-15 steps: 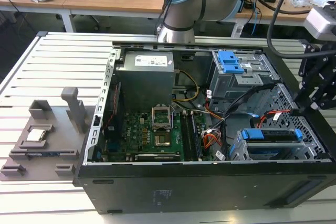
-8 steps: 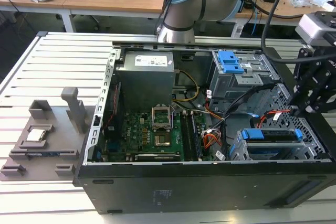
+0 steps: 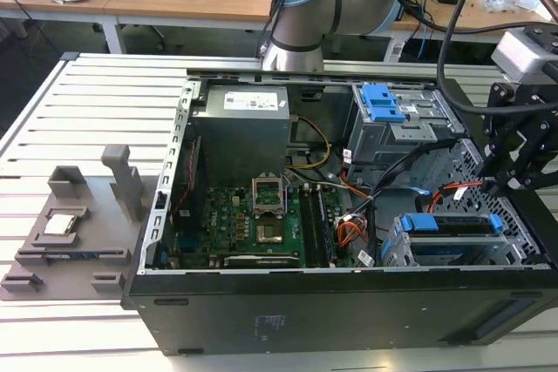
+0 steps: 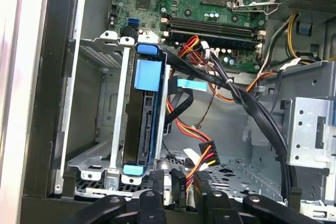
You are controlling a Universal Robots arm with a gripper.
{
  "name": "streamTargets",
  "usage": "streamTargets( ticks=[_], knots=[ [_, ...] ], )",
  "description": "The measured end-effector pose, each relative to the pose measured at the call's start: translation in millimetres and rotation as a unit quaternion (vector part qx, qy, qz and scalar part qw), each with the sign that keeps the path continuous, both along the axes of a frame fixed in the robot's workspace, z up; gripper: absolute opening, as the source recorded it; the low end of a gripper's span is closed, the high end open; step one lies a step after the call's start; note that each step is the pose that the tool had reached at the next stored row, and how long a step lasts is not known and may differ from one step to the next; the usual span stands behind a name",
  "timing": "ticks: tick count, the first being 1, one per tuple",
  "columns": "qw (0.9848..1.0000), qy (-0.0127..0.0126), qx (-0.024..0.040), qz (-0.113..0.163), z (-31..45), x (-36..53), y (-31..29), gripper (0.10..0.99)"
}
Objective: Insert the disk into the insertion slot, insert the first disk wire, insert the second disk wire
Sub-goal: 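Insert the first disk wire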
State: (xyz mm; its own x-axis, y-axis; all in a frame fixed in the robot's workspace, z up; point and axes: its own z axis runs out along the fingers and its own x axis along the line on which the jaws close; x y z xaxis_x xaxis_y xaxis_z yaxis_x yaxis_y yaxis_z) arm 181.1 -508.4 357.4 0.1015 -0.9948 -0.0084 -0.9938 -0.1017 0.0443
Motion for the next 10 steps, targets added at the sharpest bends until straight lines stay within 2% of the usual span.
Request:
streamTargets(
  ticks=[1, 4, 5, 10],
  knots=[
    [1.0000, 0.0000, 0.0000, 0.001, 0.0, 0.0, 0.0, 0.361],
    [0.9995, 0.0000, -0.0010, 0.033, -0.5, -0.2, 0.1, 0.361],
    [0.9991, 0.0001, -0.0055, 0.042, -0.5, -0.3, 0.0, 0.361],
    [0.9991, 0.0002, -0.0073, 0.042, -0.6, -0.2, 0.0, 0.345]
  ],
)
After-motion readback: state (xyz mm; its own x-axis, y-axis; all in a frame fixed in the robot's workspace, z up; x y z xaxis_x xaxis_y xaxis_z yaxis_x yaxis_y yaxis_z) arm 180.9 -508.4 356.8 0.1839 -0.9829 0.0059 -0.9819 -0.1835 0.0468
